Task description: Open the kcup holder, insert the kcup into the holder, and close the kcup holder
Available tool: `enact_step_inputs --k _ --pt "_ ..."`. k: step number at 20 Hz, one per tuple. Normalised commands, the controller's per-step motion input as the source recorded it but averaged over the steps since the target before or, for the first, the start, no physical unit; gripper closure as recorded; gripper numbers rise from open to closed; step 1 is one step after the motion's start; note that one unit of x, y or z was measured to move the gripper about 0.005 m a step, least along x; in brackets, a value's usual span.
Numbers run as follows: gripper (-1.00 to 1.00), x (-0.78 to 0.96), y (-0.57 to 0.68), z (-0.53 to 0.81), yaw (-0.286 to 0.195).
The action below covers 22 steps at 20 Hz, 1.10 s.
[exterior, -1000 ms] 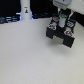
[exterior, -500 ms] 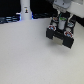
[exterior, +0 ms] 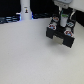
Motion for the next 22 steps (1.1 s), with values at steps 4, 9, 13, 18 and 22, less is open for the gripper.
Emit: enact_step_inputs --k 4,9,13,18,22 --pt "1.00 -0.10 -0.01 -0.16 0.028" --pt "1.00 -0.11 -0.01 -0.19 0.025" --pt "1.00 -0.13 -0.02 -0.10 0.017" --pt "1.00 -0.11 -0.02 -0.12 0.012" --pt "1.00 -0.03 -0.03 -0.30 0.008"
